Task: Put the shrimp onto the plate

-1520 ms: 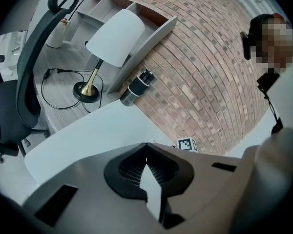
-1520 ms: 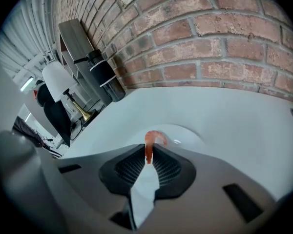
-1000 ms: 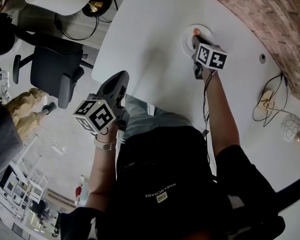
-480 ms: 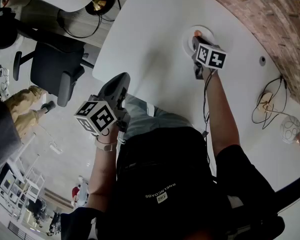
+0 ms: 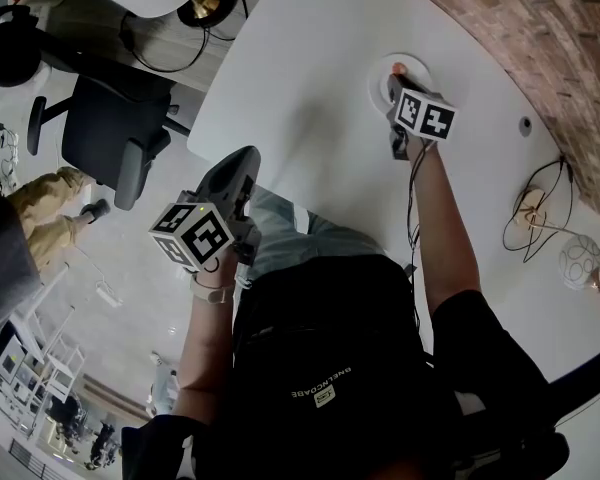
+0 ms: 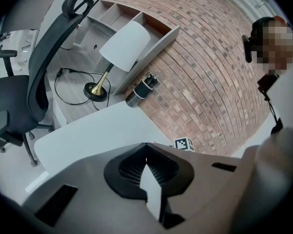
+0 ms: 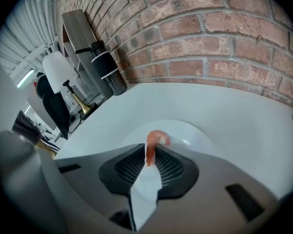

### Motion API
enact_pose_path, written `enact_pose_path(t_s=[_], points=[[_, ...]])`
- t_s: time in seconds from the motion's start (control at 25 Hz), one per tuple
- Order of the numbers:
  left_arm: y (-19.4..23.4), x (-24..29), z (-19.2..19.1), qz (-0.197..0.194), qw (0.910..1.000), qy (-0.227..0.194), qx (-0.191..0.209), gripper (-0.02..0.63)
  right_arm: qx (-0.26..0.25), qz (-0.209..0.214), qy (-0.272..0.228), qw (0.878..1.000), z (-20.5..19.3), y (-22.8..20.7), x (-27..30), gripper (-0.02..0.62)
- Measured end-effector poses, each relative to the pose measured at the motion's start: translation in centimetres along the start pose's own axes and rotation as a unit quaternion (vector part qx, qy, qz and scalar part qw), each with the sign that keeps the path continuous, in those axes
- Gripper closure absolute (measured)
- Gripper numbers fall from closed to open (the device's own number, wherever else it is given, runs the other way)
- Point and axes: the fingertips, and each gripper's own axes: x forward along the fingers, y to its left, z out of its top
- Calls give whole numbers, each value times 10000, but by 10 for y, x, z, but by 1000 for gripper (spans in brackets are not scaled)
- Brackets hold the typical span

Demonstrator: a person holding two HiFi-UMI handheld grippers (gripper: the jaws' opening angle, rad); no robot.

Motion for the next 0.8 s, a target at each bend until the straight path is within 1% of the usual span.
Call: enact_pose_path(t_s=[0.24,0.36,0.56,0.8], points=[[0,-5,-4,19,10000,-22,-6,603,144,104,-177,9997,2,1,-4,546],[-1,-7,-5,23,10000,-43,-8,603,192,105,-182,9996,-1,1,-6,546],[-2,-12,-5,17,10000,-93,15,603,115,69,-204,9997,-3,4,-12,546],[-9,-17,-5,-64,9999,-135,65,603,32,122,-317,9994,4,15,-26,546]])
